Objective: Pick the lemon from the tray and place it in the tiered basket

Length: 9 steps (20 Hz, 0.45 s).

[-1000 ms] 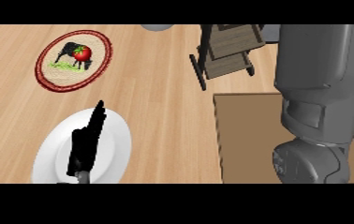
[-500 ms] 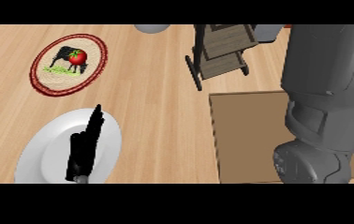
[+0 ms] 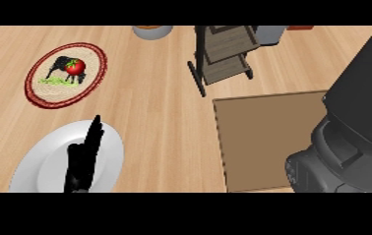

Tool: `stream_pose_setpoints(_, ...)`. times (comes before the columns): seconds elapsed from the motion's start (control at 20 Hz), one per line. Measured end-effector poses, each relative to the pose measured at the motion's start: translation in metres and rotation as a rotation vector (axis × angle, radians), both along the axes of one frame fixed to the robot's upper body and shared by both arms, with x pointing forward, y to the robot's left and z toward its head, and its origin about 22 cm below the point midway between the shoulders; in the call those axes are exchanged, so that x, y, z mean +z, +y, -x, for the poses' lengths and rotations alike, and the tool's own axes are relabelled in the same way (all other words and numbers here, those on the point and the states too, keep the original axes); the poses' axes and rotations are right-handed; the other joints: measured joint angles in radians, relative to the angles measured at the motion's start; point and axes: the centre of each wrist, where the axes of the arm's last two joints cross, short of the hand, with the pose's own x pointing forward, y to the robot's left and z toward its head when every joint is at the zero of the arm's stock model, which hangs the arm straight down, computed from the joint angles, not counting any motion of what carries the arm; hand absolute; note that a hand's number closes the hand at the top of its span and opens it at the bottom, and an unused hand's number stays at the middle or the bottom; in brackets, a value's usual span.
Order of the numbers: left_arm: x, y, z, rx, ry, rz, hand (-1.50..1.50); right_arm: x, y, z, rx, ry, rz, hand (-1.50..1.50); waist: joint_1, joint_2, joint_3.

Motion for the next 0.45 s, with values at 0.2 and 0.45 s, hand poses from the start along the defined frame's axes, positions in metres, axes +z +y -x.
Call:
stream_pose_setpoints(0.2,-0.002,0.005,0.002,0.014,0.008,0.001,0.0,0.008,-0.005,0.043,-0.02,-0.049,-0.005,-1.5,-0.013,-0.01,0.0)
stream_pose_setpoints(0.45,-0.003,0.006,0.004,0.024,0.015,0.0,0.0,0.009,-0.01,0.096,-0.012,-0.062,-0.002,-1.5,-0.024,-0.019,0.0)
